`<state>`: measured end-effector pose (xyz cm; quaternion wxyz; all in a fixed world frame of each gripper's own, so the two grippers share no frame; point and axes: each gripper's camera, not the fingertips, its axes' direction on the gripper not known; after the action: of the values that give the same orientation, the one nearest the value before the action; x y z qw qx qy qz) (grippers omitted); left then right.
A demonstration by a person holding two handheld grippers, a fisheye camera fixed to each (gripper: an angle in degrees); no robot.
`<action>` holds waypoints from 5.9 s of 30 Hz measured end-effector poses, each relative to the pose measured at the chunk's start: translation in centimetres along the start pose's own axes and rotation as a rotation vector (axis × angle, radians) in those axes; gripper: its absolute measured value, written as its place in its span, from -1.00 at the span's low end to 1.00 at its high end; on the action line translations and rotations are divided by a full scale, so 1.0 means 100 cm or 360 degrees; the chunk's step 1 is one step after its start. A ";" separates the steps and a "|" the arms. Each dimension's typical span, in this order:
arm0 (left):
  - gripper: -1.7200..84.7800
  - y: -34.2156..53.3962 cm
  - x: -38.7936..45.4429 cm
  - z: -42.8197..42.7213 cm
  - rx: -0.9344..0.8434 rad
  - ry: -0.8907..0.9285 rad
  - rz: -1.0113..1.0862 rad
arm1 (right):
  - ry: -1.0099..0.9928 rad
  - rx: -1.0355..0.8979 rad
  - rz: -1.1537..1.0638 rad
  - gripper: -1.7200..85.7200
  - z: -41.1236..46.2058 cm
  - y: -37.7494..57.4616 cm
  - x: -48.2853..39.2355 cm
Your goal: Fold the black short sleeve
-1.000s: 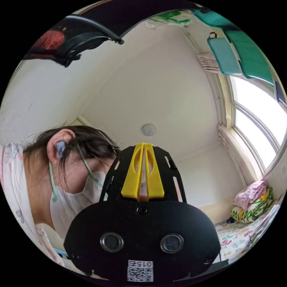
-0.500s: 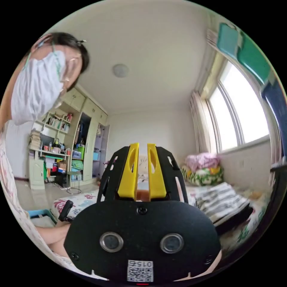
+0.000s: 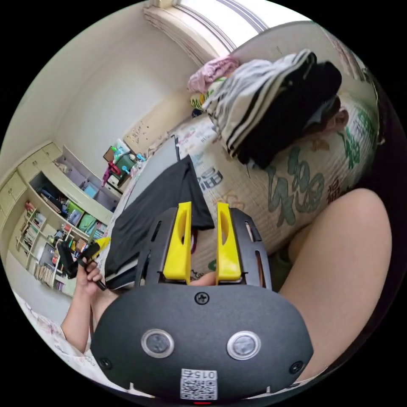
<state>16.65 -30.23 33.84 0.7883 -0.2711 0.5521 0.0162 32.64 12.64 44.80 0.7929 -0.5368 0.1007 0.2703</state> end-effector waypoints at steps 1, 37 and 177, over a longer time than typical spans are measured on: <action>-0.77 -0.038 0.010 0.007 -0.0017 -0.0025 0.0044 | -0.0014 -0.0025 0.0014 -0.74 0.006 -0.008 0.002; -0.94 -0.488 0.025 0.201 -0.0401 -0.0235 0.0026 | -0.0135 0.0193 -0.0190 -0.97 -0.196 -0.155 0.032; -0.97 0.145 0.136 0.018 -0.0467 -0.0412 0.0042 | -0.0011 -0.0618 -0.1539 -0.98 0.091 0.119 0.113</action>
<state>18.81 -20.78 16.43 0.8045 -0.3713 0.4413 0.1417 34.45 27.78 33.88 0.7133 -0.6582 -0.2134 -0.1115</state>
